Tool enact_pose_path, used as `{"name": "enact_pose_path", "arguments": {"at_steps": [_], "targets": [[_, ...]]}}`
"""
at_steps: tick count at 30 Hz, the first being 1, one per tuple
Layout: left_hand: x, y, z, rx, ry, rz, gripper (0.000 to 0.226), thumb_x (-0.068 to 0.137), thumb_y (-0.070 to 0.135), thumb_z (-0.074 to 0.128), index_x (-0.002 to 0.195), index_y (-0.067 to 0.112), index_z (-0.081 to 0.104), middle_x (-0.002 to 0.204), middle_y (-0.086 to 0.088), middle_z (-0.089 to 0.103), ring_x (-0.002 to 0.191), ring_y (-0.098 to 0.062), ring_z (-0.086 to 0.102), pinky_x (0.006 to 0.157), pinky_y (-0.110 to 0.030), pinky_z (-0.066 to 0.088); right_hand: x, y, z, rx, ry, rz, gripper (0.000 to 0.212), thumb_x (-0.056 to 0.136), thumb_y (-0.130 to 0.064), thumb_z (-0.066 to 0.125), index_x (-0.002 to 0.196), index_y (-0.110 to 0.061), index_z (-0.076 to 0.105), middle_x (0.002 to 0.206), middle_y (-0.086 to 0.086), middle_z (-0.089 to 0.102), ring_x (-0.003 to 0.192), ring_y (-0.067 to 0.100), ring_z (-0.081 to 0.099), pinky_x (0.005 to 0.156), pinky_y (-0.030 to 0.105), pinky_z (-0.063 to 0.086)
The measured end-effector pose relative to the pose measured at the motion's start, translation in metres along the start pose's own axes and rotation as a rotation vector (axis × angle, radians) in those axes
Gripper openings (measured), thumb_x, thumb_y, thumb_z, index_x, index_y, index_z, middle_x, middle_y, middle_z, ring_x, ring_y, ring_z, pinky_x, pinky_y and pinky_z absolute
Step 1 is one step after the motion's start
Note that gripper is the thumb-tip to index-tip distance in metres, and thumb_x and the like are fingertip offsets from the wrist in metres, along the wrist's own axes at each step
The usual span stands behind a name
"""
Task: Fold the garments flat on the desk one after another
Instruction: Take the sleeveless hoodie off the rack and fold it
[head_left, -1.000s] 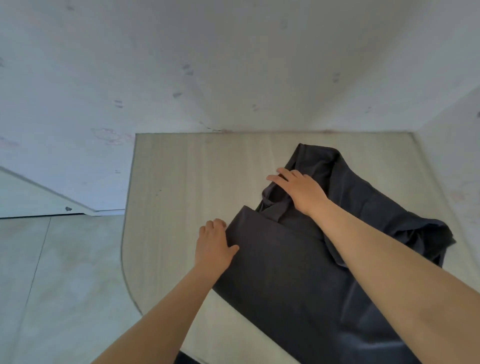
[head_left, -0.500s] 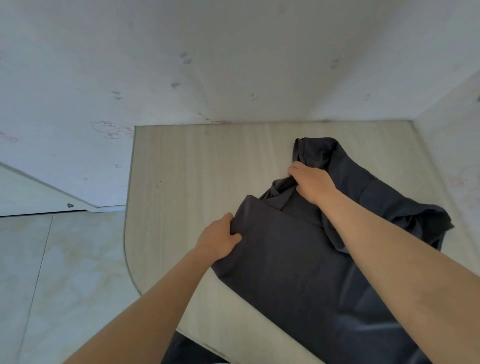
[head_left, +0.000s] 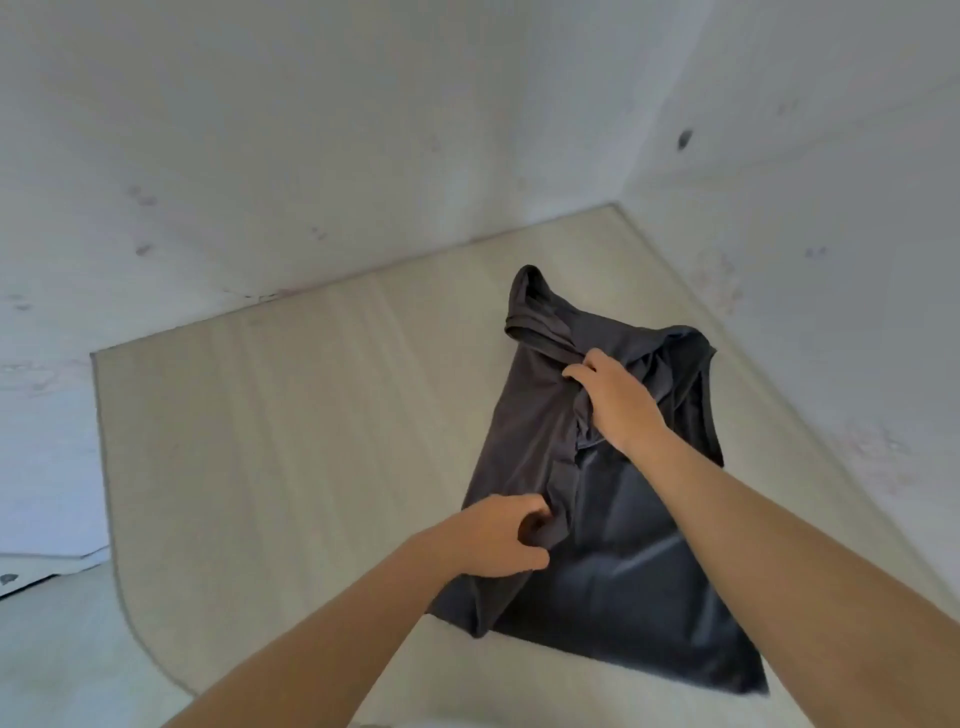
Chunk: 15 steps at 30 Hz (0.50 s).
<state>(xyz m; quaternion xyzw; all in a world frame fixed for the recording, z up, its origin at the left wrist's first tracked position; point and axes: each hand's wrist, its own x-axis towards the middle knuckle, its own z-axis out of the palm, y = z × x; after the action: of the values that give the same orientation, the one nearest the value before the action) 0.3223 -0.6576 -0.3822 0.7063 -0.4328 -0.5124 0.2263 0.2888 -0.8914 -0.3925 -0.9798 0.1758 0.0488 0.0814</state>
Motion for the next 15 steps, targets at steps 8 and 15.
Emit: {"name": "enact_pose_path", "arguments": {"at_steps": [8, 15], "targets": [[0.046, -0.015, 0.028, -0.127, -0.03, -0.091, 0.03, 0.092, 0.03, 0.059, 0.121, 0.031, 0.058, 0.123, 0.013, 0.057, 0.11, -0.003, 0.056, 0.1, -0.024, 0.044, -0.048, 0.033, 0.039, 0.42, -0.251, 0.275, 0.051, 0.093, 0.004, 0.04, 0.142, -0.012, 0.043, 0.148, 0.006, 0.033, 0.132, 0.025, 0.04, 0.111, 0.03, 0.032], [0.103, -0.017, -0.048, -0.047, 0.513, 0.039, 0.035, 0.084, -0.008, 0.051, 0.1, 0.021, 0.062, 0.097, 0.002, 0.064, 0.083, -0.006, 0.06, 0.077, -0.004, 0.041, -0.025, 0.033, 0.026, 0.791, -0.008, 0.467, 0.04, 0.095, -0.016, 0.054, 0.134, -0.016, 0.047, 0.136, 0.004, 0.048, 0.123, 0.019, 0.048, 0.097, 0.024, 0.037]]}}
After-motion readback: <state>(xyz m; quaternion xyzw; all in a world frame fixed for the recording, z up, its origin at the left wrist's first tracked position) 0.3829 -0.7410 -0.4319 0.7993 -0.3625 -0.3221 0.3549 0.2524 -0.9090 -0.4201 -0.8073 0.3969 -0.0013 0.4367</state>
